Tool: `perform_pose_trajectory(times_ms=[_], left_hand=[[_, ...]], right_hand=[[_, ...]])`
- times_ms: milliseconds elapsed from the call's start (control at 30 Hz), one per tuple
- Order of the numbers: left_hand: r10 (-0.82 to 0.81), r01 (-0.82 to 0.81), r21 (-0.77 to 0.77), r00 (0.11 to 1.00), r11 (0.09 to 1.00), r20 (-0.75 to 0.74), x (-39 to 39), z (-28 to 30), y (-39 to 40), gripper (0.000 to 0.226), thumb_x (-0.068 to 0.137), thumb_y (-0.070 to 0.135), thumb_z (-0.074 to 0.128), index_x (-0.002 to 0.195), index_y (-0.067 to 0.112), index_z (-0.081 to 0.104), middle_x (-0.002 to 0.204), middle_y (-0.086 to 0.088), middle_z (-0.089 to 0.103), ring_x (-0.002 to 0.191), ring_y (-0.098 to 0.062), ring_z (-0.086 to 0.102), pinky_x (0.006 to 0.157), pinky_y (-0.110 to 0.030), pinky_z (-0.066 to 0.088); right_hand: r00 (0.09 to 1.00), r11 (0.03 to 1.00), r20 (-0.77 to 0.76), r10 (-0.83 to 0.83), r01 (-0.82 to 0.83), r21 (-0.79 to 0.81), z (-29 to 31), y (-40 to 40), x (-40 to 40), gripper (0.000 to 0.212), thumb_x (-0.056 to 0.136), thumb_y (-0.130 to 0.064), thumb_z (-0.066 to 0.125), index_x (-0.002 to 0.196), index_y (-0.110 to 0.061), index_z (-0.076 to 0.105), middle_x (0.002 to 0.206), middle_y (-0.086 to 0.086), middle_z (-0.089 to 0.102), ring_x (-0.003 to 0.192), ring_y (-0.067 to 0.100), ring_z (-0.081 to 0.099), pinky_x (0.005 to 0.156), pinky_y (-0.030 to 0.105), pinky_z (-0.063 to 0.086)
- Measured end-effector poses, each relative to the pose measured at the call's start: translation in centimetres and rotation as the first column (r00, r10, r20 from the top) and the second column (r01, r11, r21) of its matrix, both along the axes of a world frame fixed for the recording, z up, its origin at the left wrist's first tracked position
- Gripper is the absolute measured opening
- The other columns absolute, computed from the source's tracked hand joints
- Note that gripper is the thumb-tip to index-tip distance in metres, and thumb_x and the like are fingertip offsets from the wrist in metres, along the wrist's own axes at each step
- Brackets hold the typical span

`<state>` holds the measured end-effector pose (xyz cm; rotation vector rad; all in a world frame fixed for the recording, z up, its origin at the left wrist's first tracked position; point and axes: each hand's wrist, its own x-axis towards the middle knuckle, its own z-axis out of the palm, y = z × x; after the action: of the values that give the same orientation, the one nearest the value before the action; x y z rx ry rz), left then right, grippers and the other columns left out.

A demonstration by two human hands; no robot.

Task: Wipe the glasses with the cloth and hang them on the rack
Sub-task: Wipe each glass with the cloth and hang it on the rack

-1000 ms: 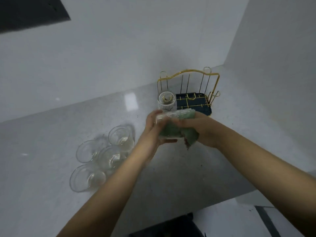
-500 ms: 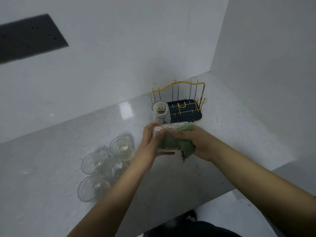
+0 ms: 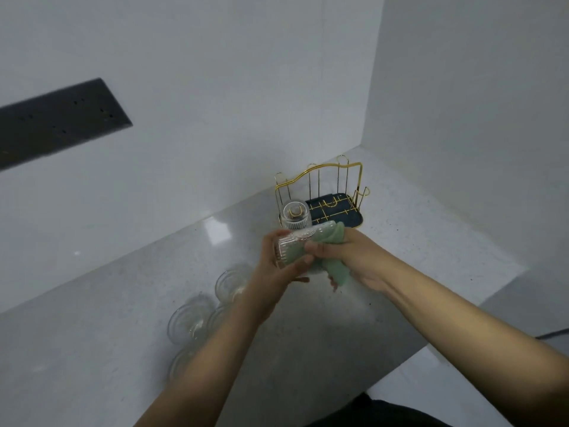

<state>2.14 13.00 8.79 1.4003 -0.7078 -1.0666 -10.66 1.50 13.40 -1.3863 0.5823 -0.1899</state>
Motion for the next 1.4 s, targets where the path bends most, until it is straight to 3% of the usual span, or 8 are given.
perform_pose_trajectory(times_ms=[233, 400, 567, 800, 1000, 1067, 1200, 1400], left_hand=[[-0.231, 0.314, 0.097, 0.844, 0.944, -0.483, 2.1, 2.0, 0.6, 0.052, 0.088, 0.049, 0.055, 0.122, 0.012, 0.066, 0.121, -0.015, 0.069, 0.105, -0.026, 0.069, 0.08, -0.037, 0.061], [-0.452, 0.51, 0.039, 0.793, 0.859, -0.41, 4.1, 1.2, 1.0, 0.097, 0.061, 0.061, 0.082, 0.138, 0.012, 0.048, 0.128, -0.013, 0.061, 0.107, -0.025, 0.064, 0.086, -0.039, 0.057], [-0.644, 0.656, -0.088, 0.692, 0.749, -0.327, 4.3, 2.3, 0.1, 0.081, 0.071, 0.058, 0.077, 0.13, 0.012, 0.047, 0.114, -0.006, 0.068, 0.102, -0.021, 0.068, 0.092, -0.039, 0.054], [-0.325, 0.287, -0.155, 0.789, 0.945, -0.522, 3.3, 2.4, 0.9, 0.098, 0.042, 0.042, 0.096, 0.125, 0.011, 0.053, 0.104, -0.012, 0.073, 0.091, -0.026, 0.072, 0.074, -0.04, 0.06], [-0.252, 0.083, -0.302, 0.772, 0.95, -0.583, 0.6, 3.1, -0.3, 0.068, 0.064, 0.041, 0.087, 0.122, 0.012, 0.068, 0.132, -0.012, 0.063, 0.122, -0.024, 0.061, 0.095, -0.036, 0.051], [-0.209, 0.066, -0.27, 0.81, 0.961, -0.548, -0.2, 3.3, -0.4, 0.066, 0.057, 0.045, 0.09, 0.113, 0.014, 0.074, 0.127, -0.012, 0.066, 0.119, -0.023, 0.063, 0.094, -0.036, 0.049], [-0.074, -0.088, -0.307, 0.874, 0.948, -0.48, -2.0, 3.6, -0.5, 0.091, 0.063, 0.034, 0.089, 0.138, 0.003, 0.048, 0.133, -0.025, 0.058, 0.12, -0.037, 0.06, 0.088, -0.04, 0.056], [-0.023, -0.193, -0.399, 0.879, 0.896, -0.476, -1.2, 4.2, -0.4, 0.077, 0.073, 0.017, 0.074, 0.14, 0.001, 0.04, 0.119, -0.022, 0.065, 0.107, -0.035, 0.068, 0.082, -0.039, 0.057]], right_hand=[[0.818, 0.608, -0.413, 0.401, -0.575, -0.548, 1.5, 0.5, 0.0, 0.039, 0.084, -0.032, 0.065, 0.121, -0.021, 0.059, 0.119, -0.005, 0.063, 0.103, 0.006, 0.057, 0.098, 0.021, 0.041], [0.863, 0.714, -0.264, 0.431, -0.505, -0.484, 3.3, -1.0, 0.0, 0.023, 0.075, -0.017, 0.076, 0.095, -0.025, 0.068, 0.097, -0.01, 0.071, 0.092, 0.008, 0.066, 0.089, 0.022, 0.048], [0.871, 0.759, -0.165, 0.462, -0.485, -0.435, 4.2, -1.0, 1.0, 0.021, 0.071, -0.008, 0.077, 0.088, -0.001, 0.066, 0.083, 0.015, 0.071, 0.076, 0.036, 0.066, 0.07, 0.036, 0.055], [0.915, 0.895, 0.262, -0.308, 0.372, -0.245, 2.6, 1.2, 0.9, 0.016, 0.089, -0.013, 0.059, 0.093, -0.025, 0.069, 0.077, -0.011, 0.07, 0.063, -0.001, 0.061, 0.051, 0.012, 0.044], [0.819, 0.776, 0.294, -0.492, 0.566, -0.278, 0.5, 9.7, 2.6, 0.041, 0.093, -0.048, 0.031, 0.132, -0.045, 0.041, 0.145, -0.029, 0.027, 0.127, 0.003, 0.038, 0.102, 0.025, 0.034], [0.745, 0.735, 0.275, -0.607, 0.659, -0.16, 0.7, 9.6, 3.5, 0.044, 0.094, -0.054, 0.028, 0.135, -0.044, 0.037, 0.148, -0.017, 0.032, 0.131, 0.008, 0.037, 0.108, 0.029, 0.03], [0.551, 0.517, 0.163, -0.818, 0.583, 0.627, 0.4, 7.4, 4.4, 0.04, 0.095, -0.05, 0.035, 0.119, -0.027, 0.057, 0.128, 0.006, 0.059, 0.115, 0.023, 0.057, 0.104, 0.046, 0.041], [0.512, 0.511, 0.299, -0.806, 0.344, 0.788, 0.0, 9.2, 4.9, 0.068, 0.083, -0.055, 0.045, 0.136, -0.012, 0.044, 0.133, 0.015, 0.055, 0.124, 0.028, 0.052, 0.11, 0.044, 0.034]])
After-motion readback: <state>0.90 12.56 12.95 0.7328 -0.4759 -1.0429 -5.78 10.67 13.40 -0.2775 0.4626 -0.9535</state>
